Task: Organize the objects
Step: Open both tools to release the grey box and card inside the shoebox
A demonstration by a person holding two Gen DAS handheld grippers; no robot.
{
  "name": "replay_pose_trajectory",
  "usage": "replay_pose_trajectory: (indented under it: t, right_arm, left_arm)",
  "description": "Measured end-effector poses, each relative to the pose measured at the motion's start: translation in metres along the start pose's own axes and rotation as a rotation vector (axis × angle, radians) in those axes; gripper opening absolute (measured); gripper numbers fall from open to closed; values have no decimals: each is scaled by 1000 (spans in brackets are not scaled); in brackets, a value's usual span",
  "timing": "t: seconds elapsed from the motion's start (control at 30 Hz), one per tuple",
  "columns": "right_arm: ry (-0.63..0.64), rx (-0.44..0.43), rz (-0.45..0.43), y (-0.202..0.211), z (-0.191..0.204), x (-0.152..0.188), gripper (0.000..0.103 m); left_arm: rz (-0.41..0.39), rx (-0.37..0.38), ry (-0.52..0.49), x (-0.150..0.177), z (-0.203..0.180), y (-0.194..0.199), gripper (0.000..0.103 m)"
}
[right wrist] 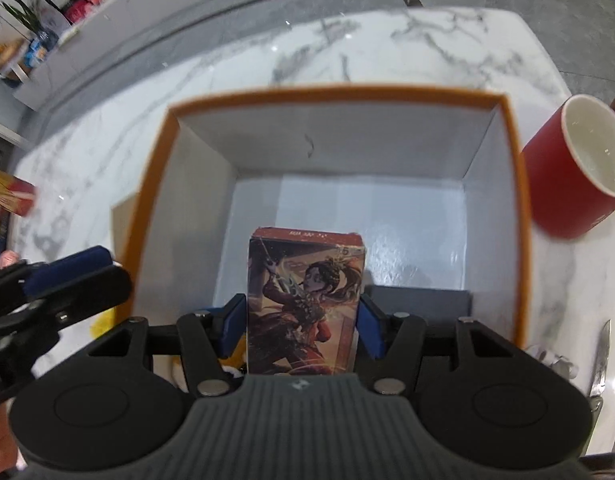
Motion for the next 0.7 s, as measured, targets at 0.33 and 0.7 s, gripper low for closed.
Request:
replay_pose_trajectory:
  t: [0.33,0.7]
  right_arm:
    - [16,90,91,-29,14,7,60]
    - [54,108,133,-33,18,5,62]
  left_arm:
    - [43,22,25,19,10,-4,38]
    - [45,35,46,16,13,-6,36]
Point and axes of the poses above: each gripper's, at about its wrist camera, not at the fingertips, and y roughly against the way its jaws point, z to its left, x to its underside, the point moved 3 cm from there along -y, roughly the way its jaws point, and after that the axes turned 13 degrees about x, right-handed, at the moved point
